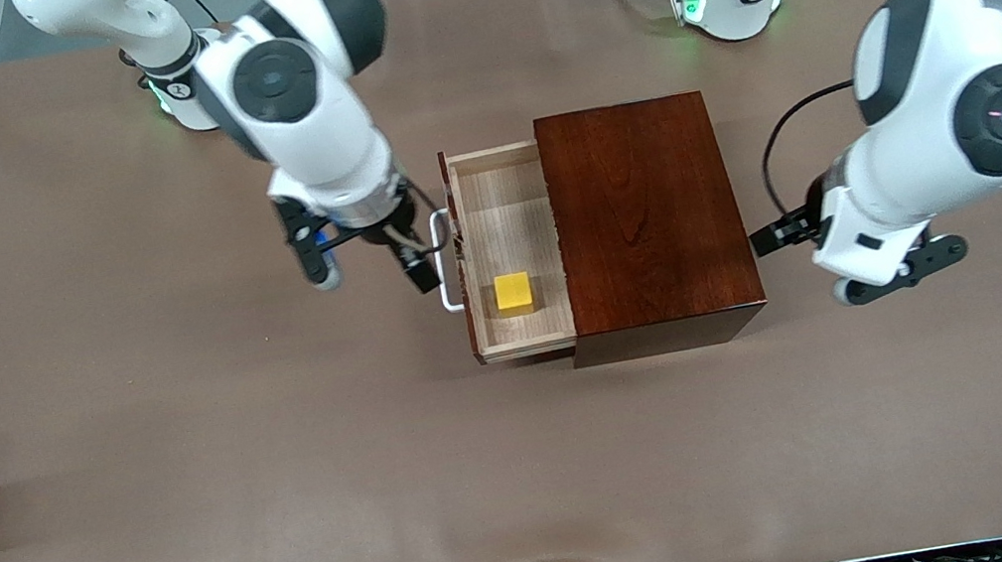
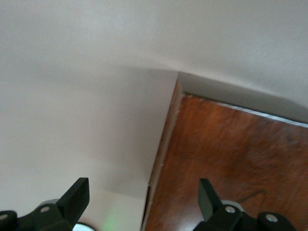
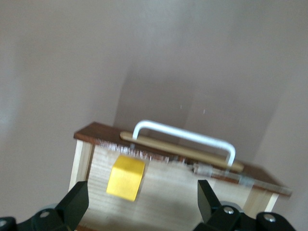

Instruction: Open drawer, take yellow block, close drawer

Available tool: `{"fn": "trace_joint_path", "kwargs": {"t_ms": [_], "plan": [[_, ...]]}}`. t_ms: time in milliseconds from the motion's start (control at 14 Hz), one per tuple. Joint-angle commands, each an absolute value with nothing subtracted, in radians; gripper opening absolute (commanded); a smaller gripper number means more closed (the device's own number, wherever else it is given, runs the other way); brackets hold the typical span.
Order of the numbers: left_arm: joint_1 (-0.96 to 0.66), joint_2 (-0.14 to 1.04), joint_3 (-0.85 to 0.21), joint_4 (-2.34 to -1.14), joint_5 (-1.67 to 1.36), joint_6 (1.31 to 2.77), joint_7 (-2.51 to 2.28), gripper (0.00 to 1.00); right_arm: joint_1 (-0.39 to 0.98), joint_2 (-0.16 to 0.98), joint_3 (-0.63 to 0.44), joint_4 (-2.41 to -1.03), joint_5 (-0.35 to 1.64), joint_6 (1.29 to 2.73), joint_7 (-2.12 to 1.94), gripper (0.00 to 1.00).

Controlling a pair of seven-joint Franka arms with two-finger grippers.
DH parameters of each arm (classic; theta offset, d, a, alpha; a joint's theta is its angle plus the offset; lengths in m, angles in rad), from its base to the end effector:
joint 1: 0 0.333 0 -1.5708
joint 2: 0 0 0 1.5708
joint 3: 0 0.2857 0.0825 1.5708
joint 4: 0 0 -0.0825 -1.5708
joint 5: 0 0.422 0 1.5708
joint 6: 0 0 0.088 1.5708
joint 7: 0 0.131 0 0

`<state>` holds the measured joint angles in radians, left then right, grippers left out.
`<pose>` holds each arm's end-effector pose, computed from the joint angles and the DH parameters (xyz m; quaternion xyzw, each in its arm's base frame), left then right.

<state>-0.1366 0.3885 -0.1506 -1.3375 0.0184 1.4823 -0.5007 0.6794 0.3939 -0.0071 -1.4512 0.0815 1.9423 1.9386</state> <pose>0.6447 -0.1739 0.4364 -0.9868 -0.1076 0.1178 0.0277 0.5543 0.4514 0.4087 -0.7971 0.6007 0.0233 0.0566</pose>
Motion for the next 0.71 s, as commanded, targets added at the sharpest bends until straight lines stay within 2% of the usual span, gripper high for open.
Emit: {"fn": "trace_joint_path", "kwargs": {"t_ms": [0, 214, 641], "plan": [[-0.110, 0.368, -0.155, -1.364, -0.006, 1.418, -0.386, 1.00, 0.728, 0.500, -0.020, -1.327, 0.084, 1.933, 2.090, 1.00], [-0.059, 0.373, -0.153, -1.364, -0.005, 1.324, -0.235, 1.00, 0.759, 0.592, -0.025, -1.249, 0.069, 1.947, 2.209, 1.00], [0.041, 0.400, -0.152, -1.377, -0.006, 1.088, -0.106, 1.00, 0.762, 0.664, -0.028, -1.239, 0.055, 2.054, 2.256, 1.00]]}}
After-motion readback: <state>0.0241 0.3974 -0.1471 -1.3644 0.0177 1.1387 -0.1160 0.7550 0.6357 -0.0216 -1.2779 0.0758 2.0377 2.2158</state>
